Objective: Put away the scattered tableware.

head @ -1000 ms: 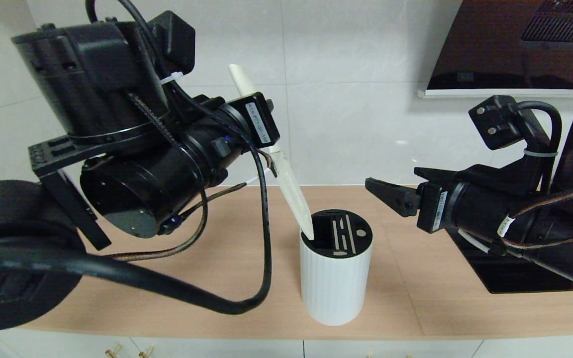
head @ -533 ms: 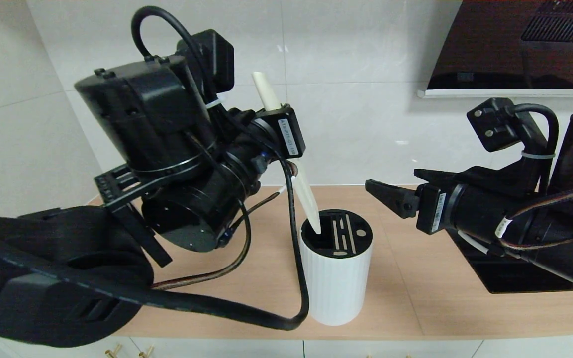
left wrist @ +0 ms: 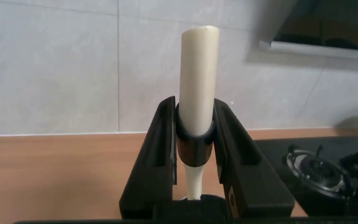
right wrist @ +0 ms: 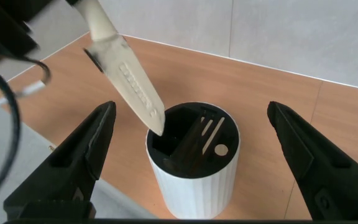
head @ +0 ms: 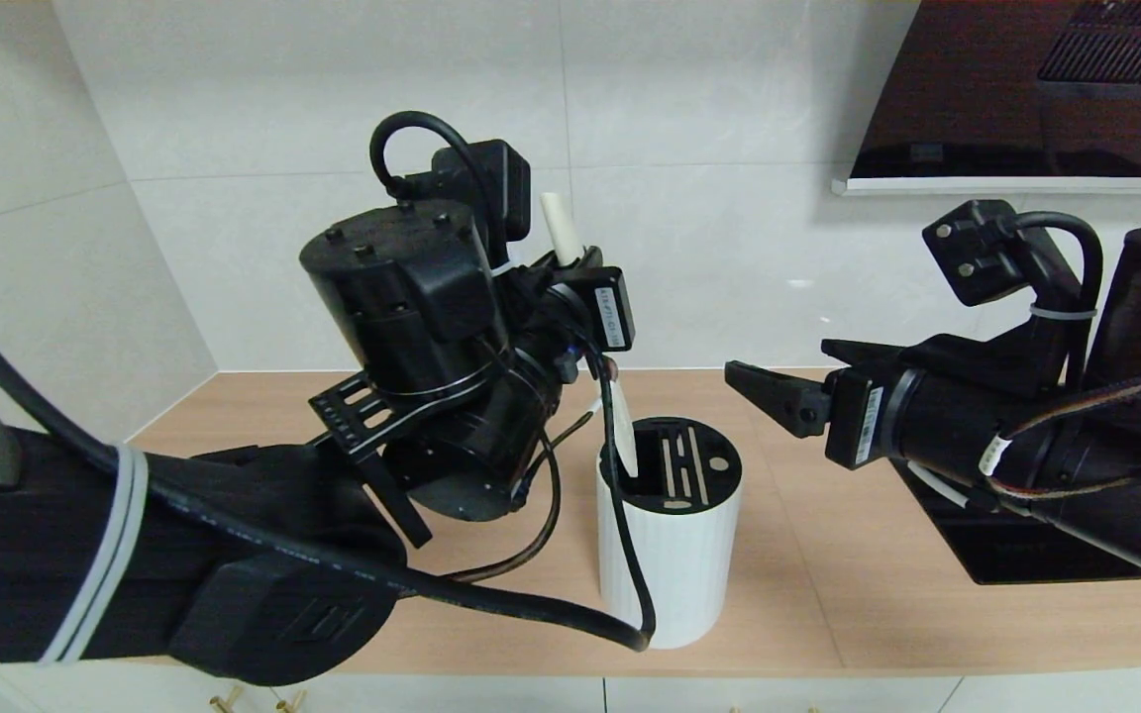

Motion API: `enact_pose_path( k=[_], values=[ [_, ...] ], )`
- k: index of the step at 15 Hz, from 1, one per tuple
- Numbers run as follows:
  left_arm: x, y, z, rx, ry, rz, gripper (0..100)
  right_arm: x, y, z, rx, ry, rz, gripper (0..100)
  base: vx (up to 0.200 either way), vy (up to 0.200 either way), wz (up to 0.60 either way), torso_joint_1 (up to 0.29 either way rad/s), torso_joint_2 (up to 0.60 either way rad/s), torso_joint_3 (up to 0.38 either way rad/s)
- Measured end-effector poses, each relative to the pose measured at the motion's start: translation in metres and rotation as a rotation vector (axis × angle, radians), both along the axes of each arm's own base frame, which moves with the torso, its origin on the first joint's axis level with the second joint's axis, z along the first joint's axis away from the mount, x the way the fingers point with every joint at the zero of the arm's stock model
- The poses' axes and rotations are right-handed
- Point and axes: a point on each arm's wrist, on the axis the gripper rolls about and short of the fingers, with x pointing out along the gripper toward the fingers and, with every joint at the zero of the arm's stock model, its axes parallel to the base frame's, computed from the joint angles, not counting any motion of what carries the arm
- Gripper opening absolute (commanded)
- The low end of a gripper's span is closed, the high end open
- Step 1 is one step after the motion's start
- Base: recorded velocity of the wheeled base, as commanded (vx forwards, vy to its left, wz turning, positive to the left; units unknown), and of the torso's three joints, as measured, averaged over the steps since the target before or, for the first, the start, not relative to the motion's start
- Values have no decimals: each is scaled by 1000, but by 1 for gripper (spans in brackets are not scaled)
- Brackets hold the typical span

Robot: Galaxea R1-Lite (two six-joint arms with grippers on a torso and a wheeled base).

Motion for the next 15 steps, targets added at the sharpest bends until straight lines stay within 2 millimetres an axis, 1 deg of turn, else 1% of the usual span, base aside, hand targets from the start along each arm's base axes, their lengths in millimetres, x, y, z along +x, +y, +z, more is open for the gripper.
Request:
enact_pose_path(
  k=[5, 8, 15],
  values=[
    [5, -10, -13, 4, 6, 0, 0, 0, 1, -1, -1, 2, 1, 100, 0, 0, 0, 0, 0, 0],
    [4, -18, -21, 16, 22, -11, 0, 1, 1, -1, -1, 2, -1, 100, 0, 0, 0, 0, 0, 0],
    [6, -33, -49, 70, 77, -19, 0, 3, 3, -4, -8, 9, -1, 100, 0, 0, 0, 0, 0, 0]
  ],
)
